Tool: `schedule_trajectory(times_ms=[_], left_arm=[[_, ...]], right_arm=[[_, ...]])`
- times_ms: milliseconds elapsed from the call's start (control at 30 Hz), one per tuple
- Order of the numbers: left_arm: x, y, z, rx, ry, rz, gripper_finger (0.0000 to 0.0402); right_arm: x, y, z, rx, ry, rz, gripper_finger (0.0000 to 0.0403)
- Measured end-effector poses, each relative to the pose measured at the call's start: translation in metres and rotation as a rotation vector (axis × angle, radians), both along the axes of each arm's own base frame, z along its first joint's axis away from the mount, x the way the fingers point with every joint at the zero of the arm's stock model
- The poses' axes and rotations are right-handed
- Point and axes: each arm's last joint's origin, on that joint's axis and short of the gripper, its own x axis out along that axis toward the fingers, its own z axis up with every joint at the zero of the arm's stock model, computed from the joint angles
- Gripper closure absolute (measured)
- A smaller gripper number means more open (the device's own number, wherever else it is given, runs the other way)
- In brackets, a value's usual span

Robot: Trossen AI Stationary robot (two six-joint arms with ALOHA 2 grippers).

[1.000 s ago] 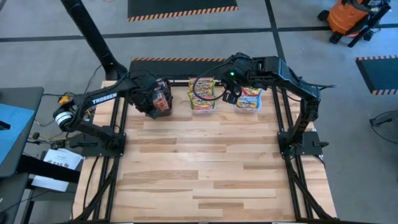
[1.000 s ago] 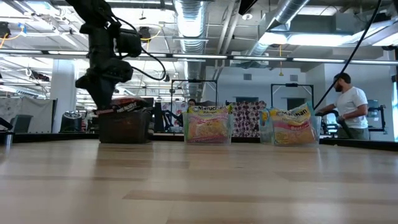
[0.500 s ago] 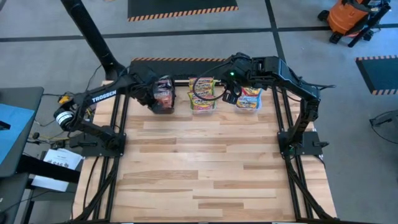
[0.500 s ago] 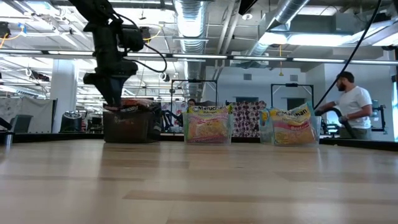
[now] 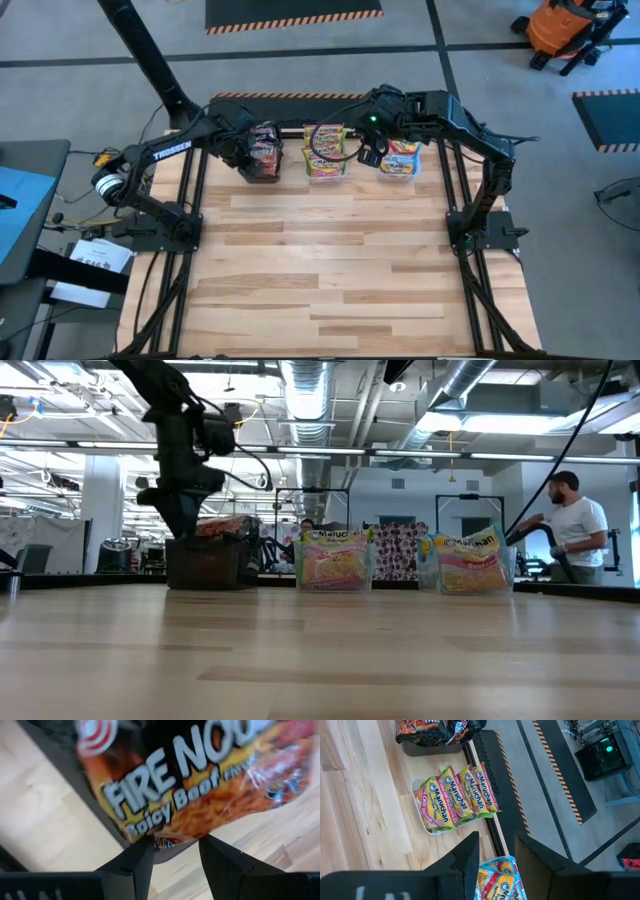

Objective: Sort Maruchan noodles
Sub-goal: Put the black noodle pack into the black bin

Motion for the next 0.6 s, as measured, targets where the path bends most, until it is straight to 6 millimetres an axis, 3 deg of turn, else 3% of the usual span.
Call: schedule_trajectory(times_ms=[300, 600], left_arm=[[0.009, 0.009, -0.021, -0.056, 0.064, 0.009, 0.0262], [0.003, 0.011, -0.018, -0.096, 0.011, 0.03, 0.0297]], right_arm=[[0.0, 0.0, 0.0, 0.0, 0.0, 0.0, 0.0257], [0.0, 0.0, 0.0, 0.0, 0.0, 0.0, 0.0257]])
